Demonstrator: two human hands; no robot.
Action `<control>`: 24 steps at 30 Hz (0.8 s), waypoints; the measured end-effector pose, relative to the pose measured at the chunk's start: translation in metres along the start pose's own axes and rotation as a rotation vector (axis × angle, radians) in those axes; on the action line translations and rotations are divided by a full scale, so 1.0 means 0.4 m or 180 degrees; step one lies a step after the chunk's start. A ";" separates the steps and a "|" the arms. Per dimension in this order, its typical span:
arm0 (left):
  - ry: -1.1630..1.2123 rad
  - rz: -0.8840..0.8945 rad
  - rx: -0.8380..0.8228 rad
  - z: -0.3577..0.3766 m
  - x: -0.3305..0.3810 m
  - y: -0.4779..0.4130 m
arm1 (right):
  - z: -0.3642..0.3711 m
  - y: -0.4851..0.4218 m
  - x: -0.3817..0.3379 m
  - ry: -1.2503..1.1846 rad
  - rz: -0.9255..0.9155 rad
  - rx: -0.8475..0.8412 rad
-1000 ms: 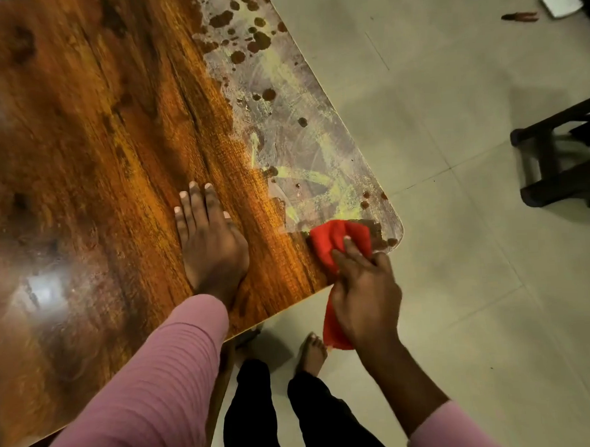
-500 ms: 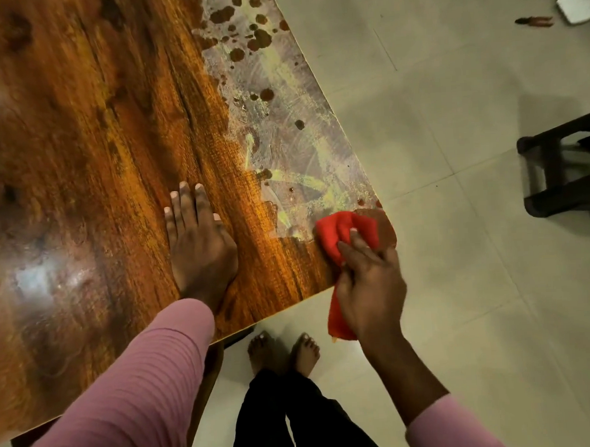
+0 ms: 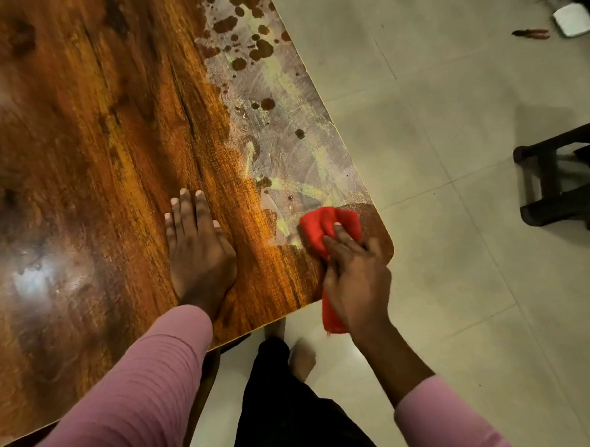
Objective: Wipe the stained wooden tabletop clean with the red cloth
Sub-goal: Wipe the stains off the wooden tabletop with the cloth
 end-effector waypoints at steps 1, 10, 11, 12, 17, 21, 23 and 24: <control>0.0005 -0.0012 -0.0015 0.000 0.000 -0.001 | 0.012 0.007 -0.026 0.0036 -0.0285 -0.0118; 0.0042 -0.0034 -0.0061 0.000 0.001 -0.001 | -0.046 -0.074 0.140 0.0075 0.0577 0.0273; 0.0045 -0.0048 -0.0078 0.000 -0.001 -0.001 | -0.039 -0.070 0.121 0.0084 0.0539 0.0270; 0.0046 -0.0060 -0.0093 0.001 -0.002 0.001 | -0.030 -0.065 0.097 0.0046 0.0442 0.0247; 0.0015 -0.0045 -0.0086 0.007 -0.004 -0.003 | 0.014 -0.048 -0.012 0.0014 -0.0697 -0.0277; 0.0018 -0.0081 -0.0107 0.009 -0.005 -0.004 | -0.028 -0.111 0.098 0.0218 -0.0262 -0.0133; 0.0001 -0.0076 -0.0112 0.007 -0.003 -0.002 | -0.043 -0.124 0.149 0.0047 0.0449 0.0197; -0.0010 -0.0062 -0.0116 0.007 -0.001 -0.002 | -0.041 -0.119 0.139 0.0046 0.0576 0.0304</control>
Point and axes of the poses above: each hand's wrist, its own y-axis away from the middle knuckle, its own z-axis out of the palm, x = y × z, the point moved 9 cm from there along -y, towards the middle knuckle, and after that the axes turned 9 degrees about -z, right-handed, at the moved point
